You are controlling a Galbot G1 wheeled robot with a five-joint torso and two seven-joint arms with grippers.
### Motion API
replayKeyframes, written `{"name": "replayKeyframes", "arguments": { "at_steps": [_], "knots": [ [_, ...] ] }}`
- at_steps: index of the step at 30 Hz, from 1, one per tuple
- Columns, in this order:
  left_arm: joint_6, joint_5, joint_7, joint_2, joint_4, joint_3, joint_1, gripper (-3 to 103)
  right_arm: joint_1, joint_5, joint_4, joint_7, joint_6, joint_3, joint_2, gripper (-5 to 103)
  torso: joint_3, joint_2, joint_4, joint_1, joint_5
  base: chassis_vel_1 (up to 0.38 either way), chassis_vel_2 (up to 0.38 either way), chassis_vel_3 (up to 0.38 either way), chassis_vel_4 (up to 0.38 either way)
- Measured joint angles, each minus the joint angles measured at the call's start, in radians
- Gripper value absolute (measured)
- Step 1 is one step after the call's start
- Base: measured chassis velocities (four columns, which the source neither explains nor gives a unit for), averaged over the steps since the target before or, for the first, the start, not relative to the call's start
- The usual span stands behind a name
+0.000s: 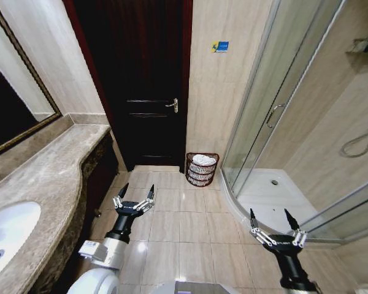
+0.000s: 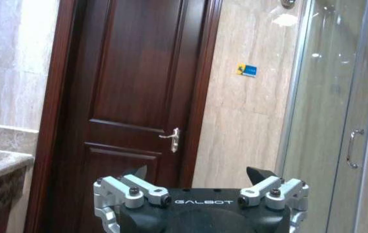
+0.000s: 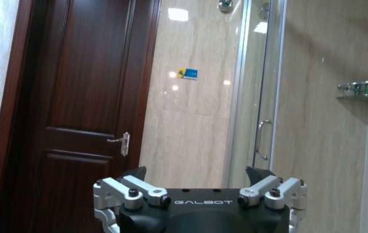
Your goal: Discard the used towel into the hamper.
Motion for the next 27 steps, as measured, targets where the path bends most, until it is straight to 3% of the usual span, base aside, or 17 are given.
{"name": "replayKeyframes", "arguments": {
  "at_steps": [27],
  "knots": [
    [0.000, 0.000, 0.000, 0.000, 0.000, 0.000, 0.000, 100, 0.000, 0.000, 0.000, 0.000, 0.000, 0.000, 0.000, 100, 0.000, 0.000, 0.0000, 0.000, 0.0000, 0.000, 0.000, 0.000, 0.000]
  ]
}}
